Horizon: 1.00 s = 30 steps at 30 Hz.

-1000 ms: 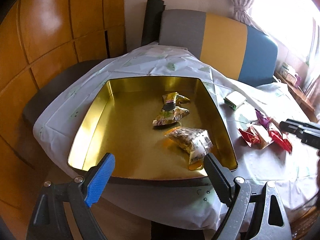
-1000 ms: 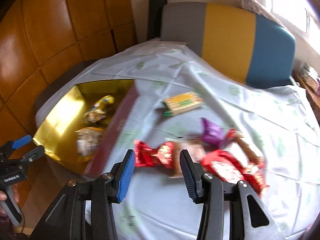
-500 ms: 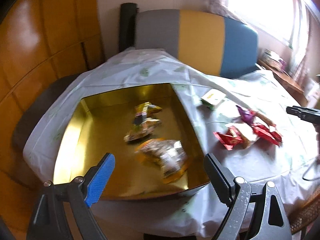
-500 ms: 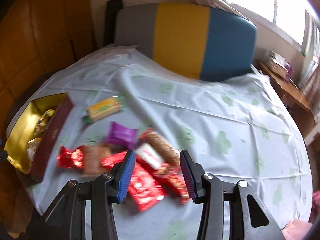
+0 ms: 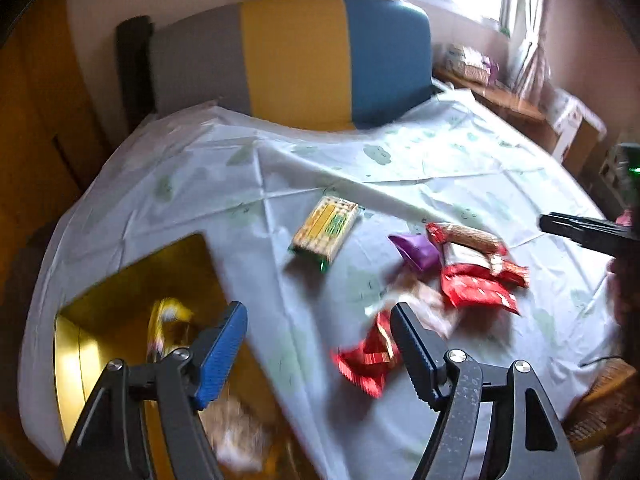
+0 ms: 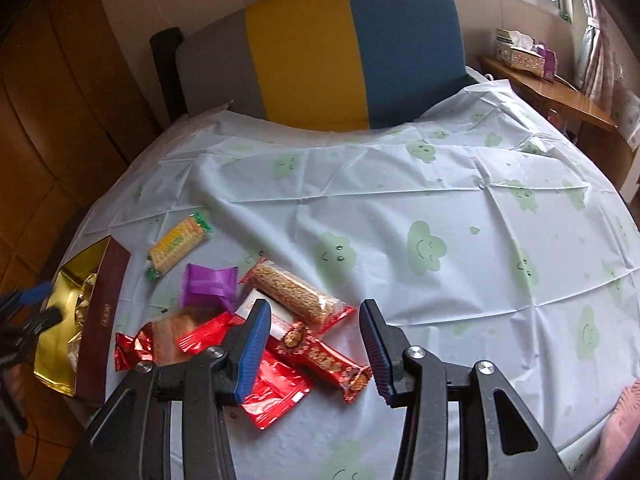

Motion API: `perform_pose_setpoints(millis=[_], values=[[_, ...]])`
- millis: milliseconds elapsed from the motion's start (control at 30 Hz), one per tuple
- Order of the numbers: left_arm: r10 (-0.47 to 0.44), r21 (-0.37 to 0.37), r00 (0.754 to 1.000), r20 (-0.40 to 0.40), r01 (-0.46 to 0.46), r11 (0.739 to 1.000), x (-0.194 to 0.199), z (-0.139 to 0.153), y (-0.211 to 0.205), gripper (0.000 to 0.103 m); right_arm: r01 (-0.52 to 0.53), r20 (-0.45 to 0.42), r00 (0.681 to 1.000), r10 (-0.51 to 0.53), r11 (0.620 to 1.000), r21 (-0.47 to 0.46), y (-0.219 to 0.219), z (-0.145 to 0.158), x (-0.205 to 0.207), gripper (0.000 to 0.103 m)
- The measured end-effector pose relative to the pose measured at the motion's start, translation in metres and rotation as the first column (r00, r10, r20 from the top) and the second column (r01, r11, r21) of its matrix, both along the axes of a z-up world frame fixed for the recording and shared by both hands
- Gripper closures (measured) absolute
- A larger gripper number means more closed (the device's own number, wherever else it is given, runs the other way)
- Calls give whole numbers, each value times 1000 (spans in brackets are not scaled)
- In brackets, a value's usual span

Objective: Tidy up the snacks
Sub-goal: 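Grasp the yellow-green cracker pack with the left gripper, then carry the cracker pack toward the tin with the left gripper while the right grasps the purple pouch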

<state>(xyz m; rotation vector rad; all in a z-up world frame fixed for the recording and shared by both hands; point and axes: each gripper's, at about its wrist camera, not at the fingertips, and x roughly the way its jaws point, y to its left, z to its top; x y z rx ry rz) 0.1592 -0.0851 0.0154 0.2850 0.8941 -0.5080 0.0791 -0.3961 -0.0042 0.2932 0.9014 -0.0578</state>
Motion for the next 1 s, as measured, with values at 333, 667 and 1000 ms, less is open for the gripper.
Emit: perform_pose_setpoints(millis=[333, 667, 1000], values=[[-64, 163, 993, -97, 79, 984, 89, -59, -69, 26, -38, 13, 999, 38, 999, 31, 8, 3, 4, 56], [-83, 166, 982, -167, 111, 980, 131, -92, -93, 24, -62, 4, 998, 62, 997, 37, 11, 0, 8, 56], [-4, 44, 988, -156, 11, 999, 98, -75, -74, 53, -82, -16, 997, 81, 997, -13, 18, -4, 9, 56]])
